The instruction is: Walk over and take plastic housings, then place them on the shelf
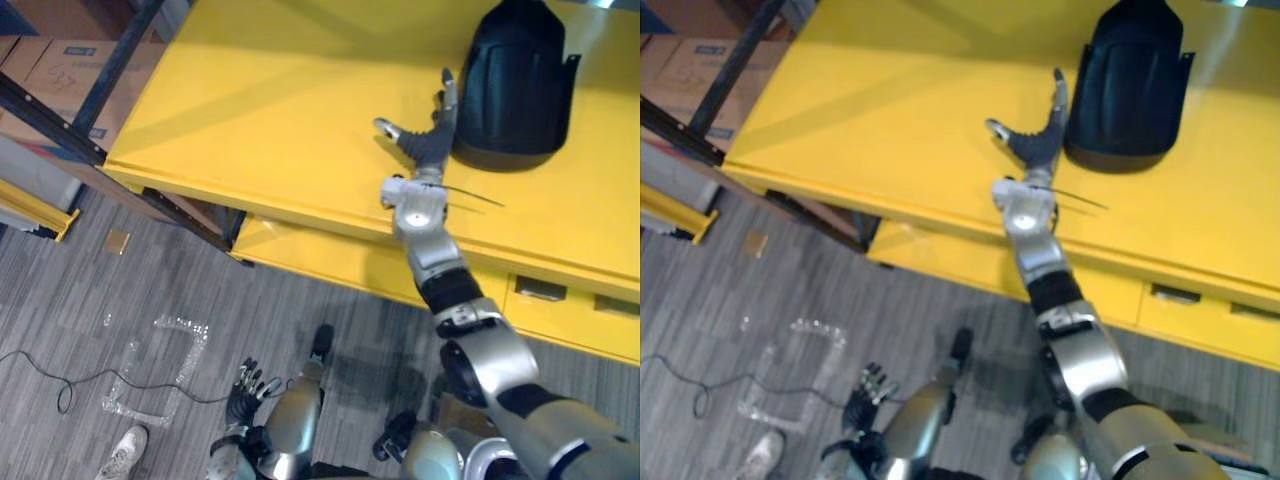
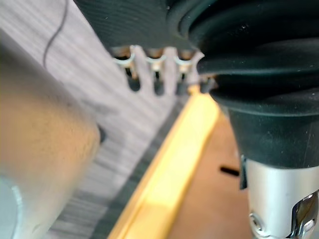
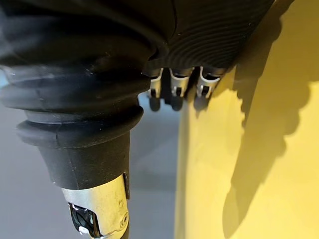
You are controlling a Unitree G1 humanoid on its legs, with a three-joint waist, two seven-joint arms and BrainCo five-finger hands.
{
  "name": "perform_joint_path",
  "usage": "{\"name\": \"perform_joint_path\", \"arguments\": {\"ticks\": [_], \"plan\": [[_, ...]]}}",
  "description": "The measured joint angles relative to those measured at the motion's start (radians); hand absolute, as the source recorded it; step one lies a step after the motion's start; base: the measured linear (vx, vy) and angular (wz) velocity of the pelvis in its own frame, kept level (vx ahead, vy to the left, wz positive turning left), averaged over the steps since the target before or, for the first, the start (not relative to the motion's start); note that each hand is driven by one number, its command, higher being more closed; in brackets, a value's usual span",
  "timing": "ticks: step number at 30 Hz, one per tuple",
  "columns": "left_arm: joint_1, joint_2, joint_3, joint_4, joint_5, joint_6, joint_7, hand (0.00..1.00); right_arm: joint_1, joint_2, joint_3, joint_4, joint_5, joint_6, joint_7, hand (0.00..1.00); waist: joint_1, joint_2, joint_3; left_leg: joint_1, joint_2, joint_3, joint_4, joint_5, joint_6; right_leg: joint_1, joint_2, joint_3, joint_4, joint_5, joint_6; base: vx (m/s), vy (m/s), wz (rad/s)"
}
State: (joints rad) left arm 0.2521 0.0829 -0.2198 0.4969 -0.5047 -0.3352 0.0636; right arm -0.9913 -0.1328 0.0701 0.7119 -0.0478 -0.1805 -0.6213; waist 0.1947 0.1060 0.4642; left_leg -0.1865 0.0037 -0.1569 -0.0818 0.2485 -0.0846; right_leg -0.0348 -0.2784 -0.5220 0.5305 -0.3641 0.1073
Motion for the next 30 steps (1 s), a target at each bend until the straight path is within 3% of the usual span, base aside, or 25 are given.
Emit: {"name": "perform_joint_path", "arguments": {"ticks": [7, 12, 16, 19, 22, 24, 28, 30], "plan": [[-0.019, 0.014, -0.024, 0.022, -0.001, -0.002, -0.001, 0.00, -0.002, -0.039, -0.007, 0.023, 0.007, -0.021, 0.013, 0.00, -0.008, 0.000, 0.000, 0.006, 0.002, 0.002, 0.000, 0.000, 0.000, 0.005, 0.001, 0.003, 0.000, 0.001, 0.000, -0.01, -0.005, -0.01], [-0.020, 0.018, -0.028, 0.025, -0.001, -0.001, -0.006, 0.00, -0.002, -0.075, 0.012, 0.041, 0.074, -0.088, 0.211, 0.00, -0.015, 0.002, 0.001, 0.010, 0.002, 0.002, 0.000, 0.000, -0.001, 0.011, 0.003, 0.002, -0.003, 0.001, 0.001, 0.00, 0.000, 0.00], [-0.027, 0.018, -0.030, 0.025, -0.001, 0.011, -0.007, 0.00, -0.018, -0.096, 0.063, 0.040, 0.145, -0.089, 0.336, 0.00, -0.014, 0.014, 0.007, 0.014, 0.003, 0.000, 0.000, 0.000, 0.000, 0.018, 0.006, -0.001, -0.007, 0.002, 0.001, 0.00, 0.000, 0.00], [-0.027, 0.018, -0.033, 0.019, -0.001, 0.018, -0.007, 0.00, -0.040, -0.099, 0.090, 0.040, 0.175, -0.087, 0.385, 0.00, -0.011, 0.016, 0.008, 0.012, 0.004, -0.002, 0.000, 0.000, 0.000, 0.018, 0.008, -0.003, -0.009, 0.002, 0.002, 0.00, 0.000, 0.00], [-0.027, 0.020, -0.037, 0.010, 0.000, 0.024, -0.007, 0.00, -0.082, -0.114, 0.089, 0.042, 0.180, -0.092, 0.398, 0.00, 0.000, 0.016, 0.008, 0.011, 0.005, -0.003, 0.000, 0.000, 0.000, 0.020, 0.010, -0.004, -0.013, 0.002, 0.002, 0.00, 0.000, 0.00], [-0.027, 0.020, -0.037, 0.006, 0.000, 0.024, -0.007, 0.00, -0.101, -0.128, 0.089, 0.042, 0.166, -0.121, 0.397, 0.00, 0.006, 0.016, 0.008, 0.011, 0.005, -0.005, 0.000, 0.000, 0.000, 0.023, 0.012, -0.007, -0.016, 0.002, 0.002, -0.02, -0.025, 0.04], [-0.027, 0.022, -0.037, 0.005, 0.000, 0.025, -0.007, 0.00, -0.126, -0.171, 0.089, 0.025, 0.013, -0.160, 0.339, 0.00, 0.006, 0.016, 0.008, 0.011, 0.005, -0.016, 0.000, 0.000, 0.000, 0.035, 0.015, -0.021, -0.023, 0.002, 0.002, -0.02, -0.023, 0.08], [-0.027, 0.028, -0.037, 0.004, 0.001, 0.026, -0.008, 0.00, -0.125, -0.206, 0.089, -0.066, -0.129, -0.164, 0.285, 0.00, 0.002, 0.014, 0.009, 0.010, 0.008, -0.014, 0.000, 0.000, 0.000, 0.035, 0.019, -0.021, -0.031, 0.005, 0.002, -0.01, -0.009, -0.02]]}}
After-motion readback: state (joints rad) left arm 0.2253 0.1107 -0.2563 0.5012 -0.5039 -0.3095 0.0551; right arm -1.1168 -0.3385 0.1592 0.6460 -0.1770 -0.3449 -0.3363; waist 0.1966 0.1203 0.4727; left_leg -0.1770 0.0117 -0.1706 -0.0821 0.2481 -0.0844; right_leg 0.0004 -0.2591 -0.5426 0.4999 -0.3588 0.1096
